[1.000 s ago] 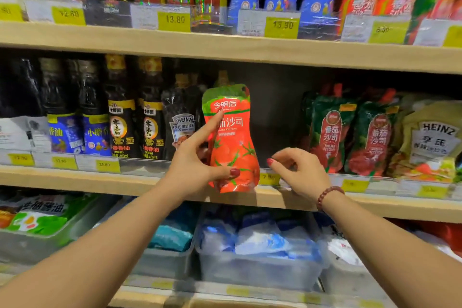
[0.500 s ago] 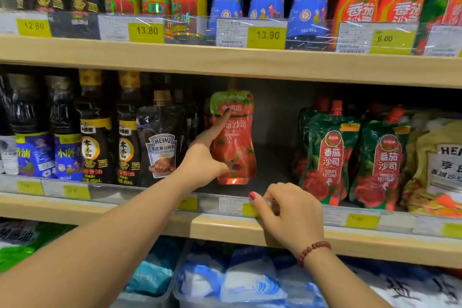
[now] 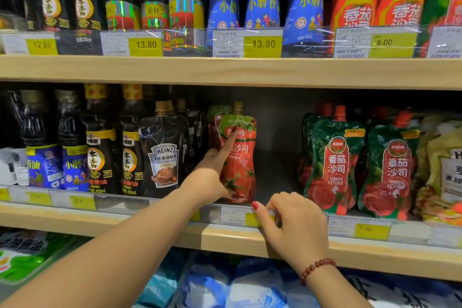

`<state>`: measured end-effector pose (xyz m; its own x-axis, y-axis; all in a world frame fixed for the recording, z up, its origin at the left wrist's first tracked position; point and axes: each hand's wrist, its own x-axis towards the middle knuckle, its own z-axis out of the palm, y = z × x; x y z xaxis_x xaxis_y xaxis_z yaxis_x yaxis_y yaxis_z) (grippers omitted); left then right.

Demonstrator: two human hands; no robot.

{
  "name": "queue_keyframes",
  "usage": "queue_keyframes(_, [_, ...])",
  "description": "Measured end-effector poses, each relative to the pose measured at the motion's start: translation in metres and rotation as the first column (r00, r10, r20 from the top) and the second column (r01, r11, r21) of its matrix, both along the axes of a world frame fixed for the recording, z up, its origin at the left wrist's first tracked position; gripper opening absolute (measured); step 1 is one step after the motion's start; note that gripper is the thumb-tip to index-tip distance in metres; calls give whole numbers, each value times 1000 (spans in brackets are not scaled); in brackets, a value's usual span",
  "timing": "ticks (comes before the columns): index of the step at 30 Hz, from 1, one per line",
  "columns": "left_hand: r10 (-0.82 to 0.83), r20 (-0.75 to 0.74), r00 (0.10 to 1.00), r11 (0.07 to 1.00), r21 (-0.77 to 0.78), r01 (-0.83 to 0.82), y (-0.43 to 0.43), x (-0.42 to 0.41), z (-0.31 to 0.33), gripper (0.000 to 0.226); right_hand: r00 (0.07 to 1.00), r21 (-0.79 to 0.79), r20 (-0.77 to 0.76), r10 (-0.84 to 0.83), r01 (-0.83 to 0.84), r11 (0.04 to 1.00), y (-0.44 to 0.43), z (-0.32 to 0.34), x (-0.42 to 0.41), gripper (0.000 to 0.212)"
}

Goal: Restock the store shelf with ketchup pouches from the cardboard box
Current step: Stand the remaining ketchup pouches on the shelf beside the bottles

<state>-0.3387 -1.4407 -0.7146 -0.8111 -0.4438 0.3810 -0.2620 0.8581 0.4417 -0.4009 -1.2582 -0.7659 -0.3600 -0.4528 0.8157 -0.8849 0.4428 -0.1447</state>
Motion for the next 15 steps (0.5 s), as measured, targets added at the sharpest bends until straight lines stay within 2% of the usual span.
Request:
queue_keyframes(8, [23, 29, 999, 998, -65, -22, -6, -29, 1, 139, 1000, -10, -6, -11, 11, 1000, 0, -2, 2, 34])
queue_keyframes(15, [-107, 6, 994, 993, -48, 107, -29, -64, -3, 133, 998, -50, -64, 1, -5, 999, -5, -6, -5, 34])
